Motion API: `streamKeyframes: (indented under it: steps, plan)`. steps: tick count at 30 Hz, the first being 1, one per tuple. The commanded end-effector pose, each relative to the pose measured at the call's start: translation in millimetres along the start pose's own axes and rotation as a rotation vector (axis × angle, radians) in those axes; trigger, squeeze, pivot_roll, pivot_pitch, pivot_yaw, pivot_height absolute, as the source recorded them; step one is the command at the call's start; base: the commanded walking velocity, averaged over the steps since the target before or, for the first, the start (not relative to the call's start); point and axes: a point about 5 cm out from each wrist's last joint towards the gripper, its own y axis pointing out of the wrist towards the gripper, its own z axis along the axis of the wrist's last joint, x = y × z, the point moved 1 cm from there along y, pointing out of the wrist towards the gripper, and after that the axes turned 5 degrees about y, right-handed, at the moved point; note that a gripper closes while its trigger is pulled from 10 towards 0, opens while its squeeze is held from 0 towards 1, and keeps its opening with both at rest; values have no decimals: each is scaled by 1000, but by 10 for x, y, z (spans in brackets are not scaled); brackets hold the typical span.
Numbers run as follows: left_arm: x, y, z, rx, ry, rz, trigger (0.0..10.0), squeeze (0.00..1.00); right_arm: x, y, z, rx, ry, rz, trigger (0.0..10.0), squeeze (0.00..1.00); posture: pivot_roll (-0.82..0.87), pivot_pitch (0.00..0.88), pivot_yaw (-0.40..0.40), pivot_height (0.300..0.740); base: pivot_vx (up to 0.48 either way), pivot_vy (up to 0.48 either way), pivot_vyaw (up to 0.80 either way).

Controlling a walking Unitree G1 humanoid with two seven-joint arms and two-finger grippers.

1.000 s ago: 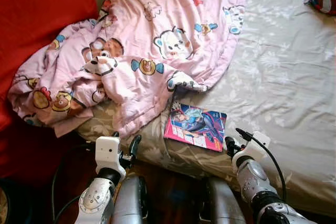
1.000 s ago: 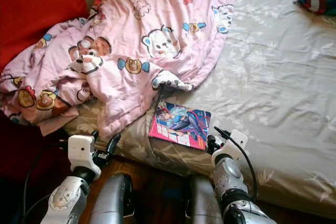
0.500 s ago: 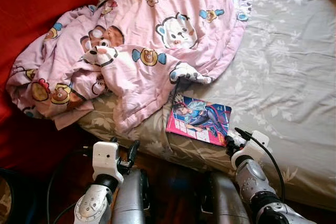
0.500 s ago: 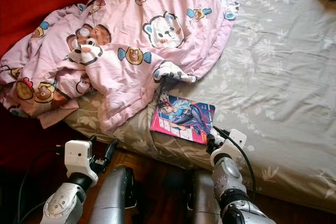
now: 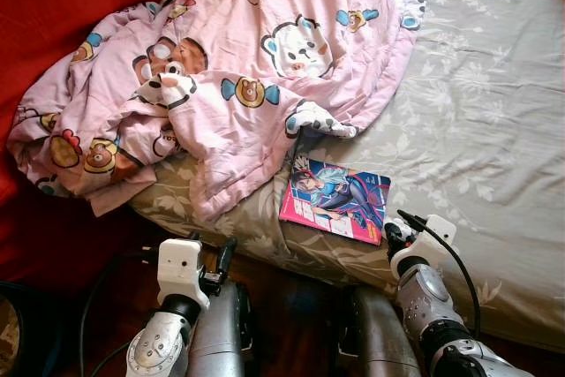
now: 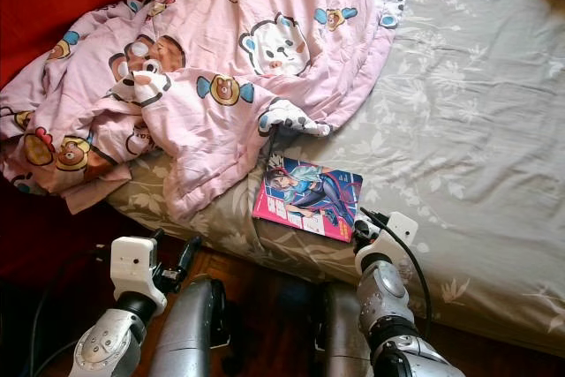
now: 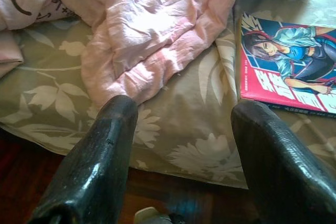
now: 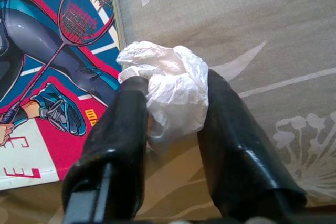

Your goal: Clean up the room

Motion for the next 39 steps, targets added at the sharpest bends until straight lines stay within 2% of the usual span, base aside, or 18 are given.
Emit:
streamKeyframes:
  steps: [1, 7, 14, 23, 26, 30, 31, 37, 38, 39]
  plan:
    - [-9, -60, -56, -33, 22, 0, 10000, 0, 69, -40, -109, -31, 6, -21, 0, 0, 88, 426, 49, 642, 0, 0, 0]
    - [14, -89, -58, -31, 71, -18, 10000, 0, 79, -43, -110, -29, 1, -18, 0, 0, 91, 429, 49, 642, 0, 0, 0]
    - [29, -116, -86, -43, 77, -22, 10000, 0, 94, -52, -130, -35, -9, -20, 0, 0, 90, 431, 50, 642, 0, 0, 0]
    - [21, -31, -124, -47, 89, -14, 10000, 0, 97, -46, -119, -37, -21, -21, 0, 0, 94, 390, 42, 642, 0, 0, 0]
    - [-46, 6, -256, -80, 97, 8, 10000, 0, 36, -21, -46, -5, -34, 6, 0, 0, 92, 343, 37, 642, 0, 0, 0]
    - [-100, 14, -326, -99, 88, 32, 10000, 0, 13, -16, 8, 29, -47, 22, 0, 0, 88, 323, 36, 642, 0, 0, 0]
    - [-135, 29, -378, -112, 78, 50, 10000, 0, 18, -21, 51, 61, -71, 34, 0, 0, 73, 289, 35, 642, 0, 0, 0]
    - [-154, 96, -449, -125, 70, 60, 10000, 0, 57, -58, 171, 156, -115, 57, 0, 0, 50, 258, 32, 642, 0, 0, 0]
    - [-150, 149, -468, -120, 68, 61, 10000, 0, 83, -92, 220, 199, -148, 66, 7922, 0, 33, 242, 27, 642, 0, 0, 0]
    - [-150, 149, -468, -120, 68, 61, 10000, 0, 83, -92, 220, 199, -148, 66, 7922, 0, 33, 242, 27, 642, 0, 0, 0]
